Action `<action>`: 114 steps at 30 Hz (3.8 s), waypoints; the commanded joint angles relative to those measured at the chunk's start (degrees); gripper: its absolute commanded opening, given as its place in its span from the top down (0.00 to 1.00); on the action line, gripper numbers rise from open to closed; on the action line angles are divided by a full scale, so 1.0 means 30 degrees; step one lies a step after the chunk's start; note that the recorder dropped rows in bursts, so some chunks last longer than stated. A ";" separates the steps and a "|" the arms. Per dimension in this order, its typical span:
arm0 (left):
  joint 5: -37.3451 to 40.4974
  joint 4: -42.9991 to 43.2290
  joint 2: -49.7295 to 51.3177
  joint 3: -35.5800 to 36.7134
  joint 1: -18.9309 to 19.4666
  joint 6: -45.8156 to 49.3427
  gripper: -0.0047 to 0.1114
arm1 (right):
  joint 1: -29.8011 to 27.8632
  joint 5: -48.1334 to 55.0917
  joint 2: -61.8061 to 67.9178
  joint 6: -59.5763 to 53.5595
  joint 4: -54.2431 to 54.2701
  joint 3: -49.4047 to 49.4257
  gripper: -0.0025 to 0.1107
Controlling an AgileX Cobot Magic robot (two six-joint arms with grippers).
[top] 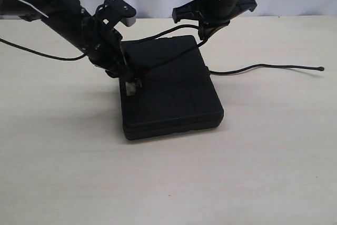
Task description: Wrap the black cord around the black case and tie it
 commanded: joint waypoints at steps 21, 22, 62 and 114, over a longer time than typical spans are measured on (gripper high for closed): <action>0.3135 -1.9907 0.0188 0.5749 0.4204 2.3365 0.71 | -0.0096 -0.1476 -0.0573 0.3636 -0.1043 0.0967 0.94; 0.4042 -2.0170 0.0219 0.5749 0.4731 2.3365 0.71 | -0.0096 -0.1439 -0.0573 0.3636 -0.1043 0.0928 0.94; 0.0170 -2.2149 0.2631 0.2915 0.1728 2.3365 0.50 | -0.0096 -0.1744 -0.1494 0.3453 -0.0951 0.0895 0.94; 0.0582 -1.2218 0.1164 0.1995 0.0863 2.3365 0.96 | -0.8023 -0.1155 0.6743 -2.3068 0.2801 -0.2925 0.61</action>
